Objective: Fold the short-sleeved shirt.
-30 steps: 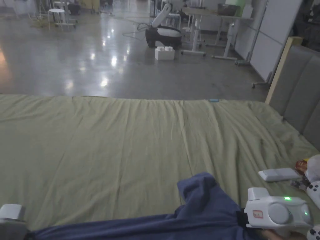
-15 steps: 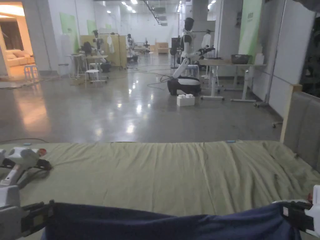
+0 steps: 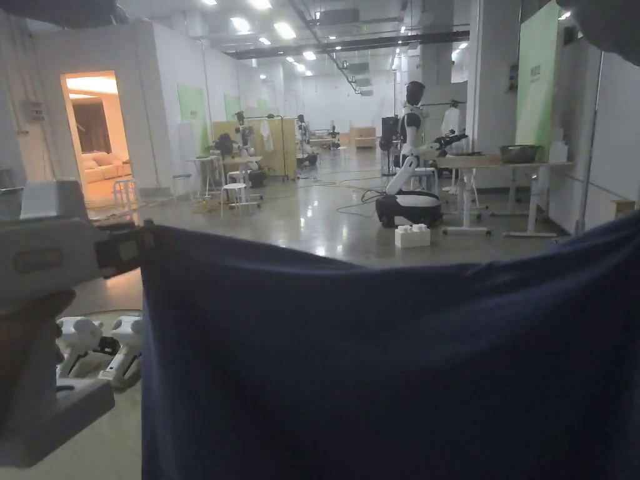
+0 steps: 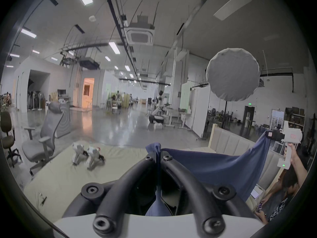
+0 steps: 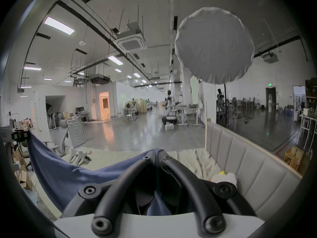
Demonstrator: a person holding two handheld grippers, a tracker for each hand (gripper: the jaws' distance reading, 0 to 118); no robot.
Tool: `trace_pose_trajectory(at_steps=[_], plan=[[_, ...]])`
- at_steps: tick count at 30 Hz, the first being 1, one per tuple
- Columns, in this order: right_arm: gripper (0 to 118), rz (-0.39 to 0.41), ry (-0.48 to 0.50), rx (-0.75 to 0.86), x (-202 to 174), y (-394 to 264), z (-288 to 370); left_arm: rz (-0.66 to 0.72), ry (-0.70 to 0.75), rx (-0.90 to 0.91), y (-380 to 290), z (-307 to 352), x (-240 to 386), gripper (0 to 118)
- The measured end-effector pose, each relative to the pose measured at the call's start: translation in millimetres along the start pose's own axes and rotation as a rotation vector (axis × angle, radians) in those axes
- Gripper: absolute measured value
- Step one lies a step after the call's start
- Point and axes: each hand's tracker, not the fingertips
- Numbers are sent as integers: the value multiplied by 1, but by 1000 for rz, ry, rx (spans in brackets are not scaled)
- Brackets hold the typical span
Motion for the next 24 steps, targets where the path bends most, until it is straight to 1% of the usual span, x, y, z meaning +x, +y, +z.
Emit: trace_pose_trajectory(at_steps=[5, 8, 10, 14, 18, 20, 24], plan=[[0, -14, -23, 45, -2, 39, -4, -18, 13, 52, 24, -6, 0, 0], [0, 2, -39, 59, -5, 51, -13, -30, 29, 60, 29, -19, -4, 0], [0, 6, -46, 64, -8, 56, -25, -11, 38, 56, 32, -33, -9, 0], [0, 57, -83, 62, -18, 66, -59, 12, 72, 50, 37, -71, -15, 0], [0, 85, -115, 63, -24, 70, -95, 24, 89, 42, 38, -107, -22, 0], [0, 87, -127, 58, -24, 72, -115, 45, 111, 45, 38, -127, -28, 0], [0, 61, -146, 57, -22, 76, -156, 73, 120, 37, 43, -168, -38, 0]])
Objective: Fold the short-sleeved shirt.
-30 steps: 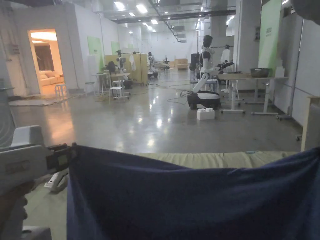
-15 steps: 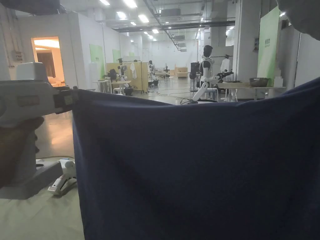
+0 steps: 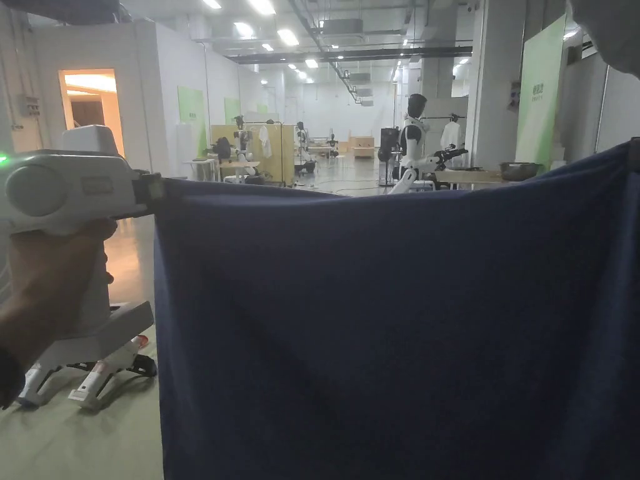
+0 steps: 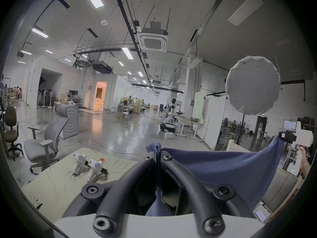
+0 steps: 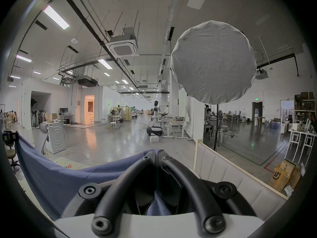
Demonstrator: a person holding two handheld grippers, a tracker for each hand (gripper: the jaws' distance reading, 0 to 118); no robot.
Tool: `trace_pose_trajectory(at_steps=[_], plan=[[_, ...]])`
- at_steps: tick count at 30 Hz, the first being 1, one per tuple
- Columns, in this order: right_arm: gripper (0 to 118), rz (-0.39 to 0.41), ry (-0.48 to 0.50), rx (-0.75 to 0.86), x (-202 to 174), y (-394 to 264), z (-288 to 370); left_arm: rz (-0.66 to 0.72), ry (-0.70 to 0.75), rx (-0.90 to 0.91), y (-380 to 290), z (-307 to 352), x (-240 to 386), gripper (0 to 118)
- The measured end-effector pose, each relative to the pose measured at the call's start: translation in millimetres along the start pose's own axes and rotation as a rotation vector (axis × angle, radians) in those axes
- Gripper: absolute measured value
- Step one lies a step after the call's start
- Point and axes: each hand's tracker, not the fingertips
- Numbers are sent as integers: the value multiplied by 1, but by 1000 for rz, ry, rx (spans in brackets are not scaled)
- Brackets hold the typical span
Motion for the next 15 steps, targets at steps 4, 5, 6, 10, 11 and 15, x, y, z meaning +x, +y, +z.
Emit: trace_pose_trajectory(at_steps=[4, 5, 6, 10, 11, 15], plan=[[0, 8, -11, -8, -7, -3, -37, -43, 17, -12, -1, -41, -1, 0], [0, 13, -14, -6, -9, -6, -47, -53, 21, -15, -2, -51, -1, 0], [0, 21, -17, -7, -10, -7, -58, -49, 22, -18, -2, -60, 0, 0], [0, 20, -25, -15, -15, -8, -92, -58, 44, -27, -1, -95, -1, 0], [0, 3, -27, -20, -16, -6, -100, -97, 54, -35, -2, -103, 1, 0], [0, 7, -57, 6, -24, 9, -125, -124, 61, -40, 0, -125, 1, 0]])
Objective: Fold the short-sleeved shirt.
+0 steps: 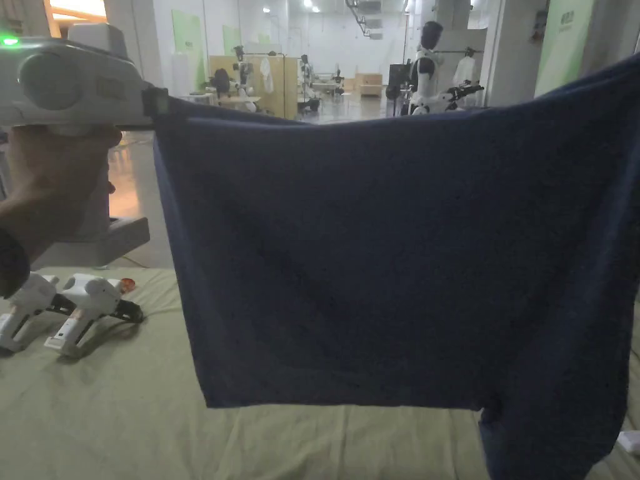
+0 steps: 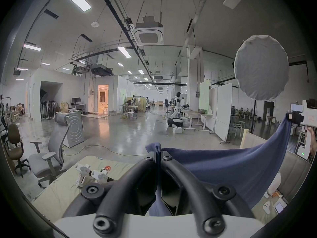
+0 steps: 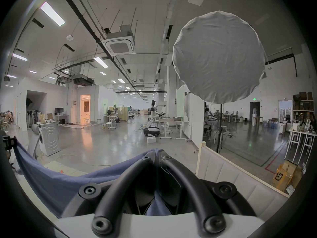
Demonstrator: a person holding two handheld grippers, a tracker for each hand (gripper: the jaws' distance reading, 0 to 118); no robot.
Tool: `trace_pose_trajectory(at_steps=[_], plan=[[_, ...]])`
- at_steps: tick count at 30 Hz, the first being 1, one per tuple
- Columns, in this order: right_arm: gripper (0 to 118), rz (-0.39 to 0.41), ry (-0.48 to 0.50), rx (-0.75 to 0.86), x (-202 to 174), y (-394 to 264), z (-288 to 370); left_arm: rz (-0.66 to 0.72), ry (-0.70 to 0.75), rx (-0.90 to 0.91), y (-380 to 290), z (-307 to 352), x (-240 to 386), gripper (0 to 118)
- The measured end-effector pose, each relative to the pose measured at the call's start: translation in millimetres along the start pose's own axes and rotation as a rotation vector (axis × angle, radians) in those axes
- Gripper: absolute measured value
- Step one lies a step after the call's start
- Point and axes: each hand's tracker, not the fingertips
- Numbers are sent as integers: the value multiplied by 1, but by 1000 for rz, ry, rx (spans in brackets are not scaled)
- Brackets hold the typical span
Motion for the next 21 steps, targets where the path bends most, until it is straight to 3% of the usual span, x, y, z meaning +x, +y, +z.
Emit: trace_pose_trajectory(at_steps=[3, 6, 10, 13, 17, 21], plan=[[0, -7, 19, 14, -8, 11, -14, 17, 14, 11, 2, -17, 0, 0], [0, 84, 35, 16, -30, 15, -20, 10, 21, 17, 0, -30, 2, 0], [0, 43, 50, -21, -27, -5, -29, 17, 11, 3, -16, -44, 0, 0], [0, -4, 81, -71, -21, -42, -37, 28, 6, -41, -45, -54, -3, 0], [0, -8, 102, -175, -17, -111, -39, 30, 17, -150, -111, -62, -7, 0], [0, -29, 152, -219, -11, -172, -11, 109, 35, -181, -174, -30, -4, 0]])
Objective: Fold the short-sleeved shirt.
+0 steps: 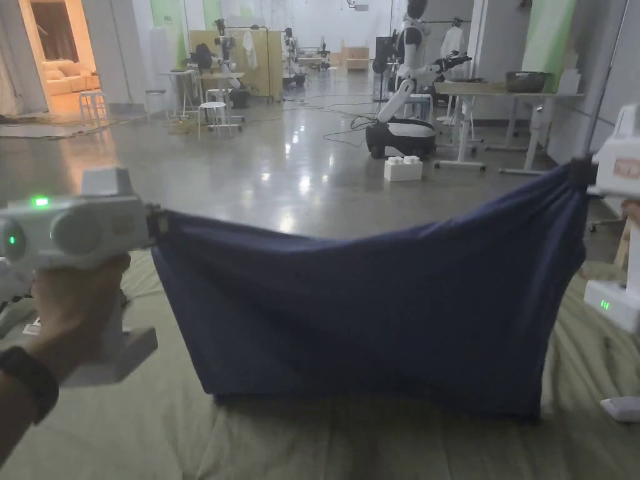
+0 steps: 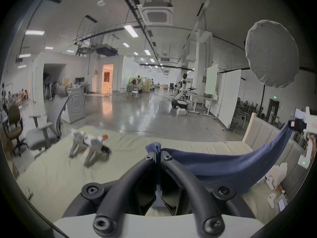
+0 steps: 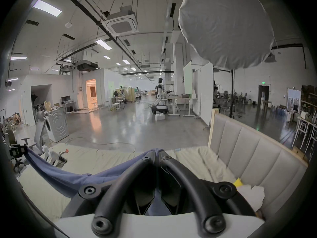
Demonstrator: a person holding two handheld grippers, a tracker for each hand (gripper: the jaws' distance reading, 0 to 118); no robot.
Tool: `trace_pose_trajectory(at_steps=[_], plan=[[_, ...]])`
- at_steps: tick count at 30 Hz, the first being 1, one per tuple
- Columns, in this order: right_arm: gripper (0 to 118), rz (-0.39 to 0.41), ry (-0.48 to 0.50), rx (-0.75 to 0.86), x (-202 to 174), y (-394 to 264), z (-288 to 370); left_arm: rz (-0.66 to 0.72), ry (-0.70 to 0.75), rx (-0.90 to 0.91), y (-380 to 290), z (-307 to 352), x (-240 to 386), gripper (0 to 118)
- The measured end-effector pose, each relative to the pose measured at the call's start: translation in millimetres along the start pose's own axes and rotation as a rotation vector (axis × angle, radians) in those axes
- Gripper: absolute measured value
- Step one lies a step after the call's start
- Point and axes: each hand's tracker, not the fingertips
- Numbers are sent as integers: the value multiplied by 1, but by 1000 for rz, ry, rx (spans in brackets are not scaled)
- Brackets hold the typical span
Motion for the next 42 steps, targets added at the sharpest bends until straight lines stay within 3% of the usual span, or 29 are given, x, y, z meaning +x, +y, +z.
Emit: trace_pose_trajectory(at_steps=[4, 6, 10, 13, 16, 21, 24, 33, 35, 36, 37, 38, 39, 42], plan=[[0, -30, 24, -41, 5, -53, 37, 13, -28, -63, -52, 42, -2, 0], [0, -78, 42, -58, 14, -83, 67, 58, -58, -113, -78, 69, -10, 0], [0, -87, 50, -89, 28, -142, 139, 159, -82, -144, -128, 129, -31, 0], [0, -167, 61, -134, 36, -198, 197, 143, -98, -169, -171, 178, -43, 0], [0, -166, 57, -172, 38, -247, 244, 161, -130, -205, -210, 225, -52, 0], [0, -230, 35, -245, 38, -314, 304, 121, -144, -249, -275, 270, -74, 0], [0, -232, 21, -311, 34, -344, 328, 166, -123, -313, -311, 292, -84, 0], [0, -154, 4, -501, 33, -414, 332, 90, -105, -449, -367, 290, -97, 0], [2, -159, 10, -511, 35, -421, 331, 103, -118, -473, -371, 292, -97, 19], [10, -163, 21, -520, 41, -423, 334, 96, -121, -488, -372, 291, -98, 37], [38, -164, 19, -531, 43, -424, 333, 73, -107, -491, -374, 291, -99, 69], [65, -161, 13, -542, 45, -425, 332, 54, -93, -494, -378, 295, -98, 84], [80, -154, 5, -549, 49, -425, 333, 38, -78, -499, -379, 295, -99, 91], [82, -151, -53, -511, 57, -419, 342, 3, -26, -491, -374, 301, -104, 91]])
